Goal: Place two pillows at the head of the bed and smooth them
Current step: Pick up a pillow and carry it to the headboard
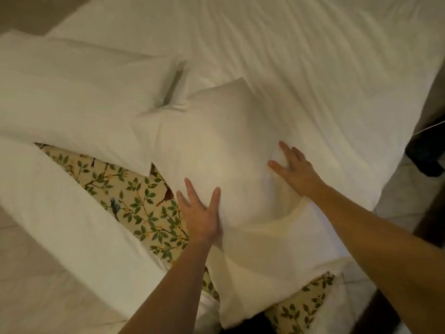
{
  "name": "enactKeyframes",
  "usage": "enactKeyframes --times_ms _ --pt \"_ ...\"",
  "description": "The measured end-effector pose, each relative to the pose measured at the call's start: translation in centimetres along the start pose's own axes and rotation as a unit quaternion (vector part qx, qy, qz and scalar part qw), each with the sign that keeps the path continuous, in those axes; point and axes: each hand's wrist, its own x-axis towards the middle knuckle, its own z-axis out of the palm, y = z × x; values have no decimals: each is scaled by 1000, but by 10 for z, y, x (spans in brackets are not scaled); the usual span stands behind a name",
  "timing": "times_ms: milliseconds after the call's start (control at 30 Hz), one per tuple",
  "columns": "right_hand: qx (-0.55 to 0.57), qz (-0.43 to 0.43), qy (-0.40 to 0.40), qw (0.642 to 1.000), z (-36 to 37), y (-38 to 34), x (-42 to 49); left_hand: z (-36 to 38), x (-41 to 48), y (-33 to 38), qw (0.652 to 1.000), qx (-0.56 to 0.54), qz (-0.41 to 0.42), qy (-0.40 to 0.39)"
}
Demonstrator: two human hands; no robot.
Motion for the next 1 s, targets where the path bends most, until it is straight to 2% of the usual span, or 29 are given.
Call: enactKeyframes --times_ms 200,333,533,767,1000 --pt "49 -1 -25 999 6 13 15 9 8 3 996 -66 -53 13" --pt "68 -2 -38 997 11 12 16 10 10 5 996 -72 -48 -8" --pt "87 3 -33 996 22 0 4 11 10 2 995 -99 -7 -6" --pt "92 2 -9 996 26 -26 -31 -3 -9 22 998 -53 27 -14" --pt "95 -1 43 995 41 -72 -87 -54 -25 27 991 -66 112 -13"
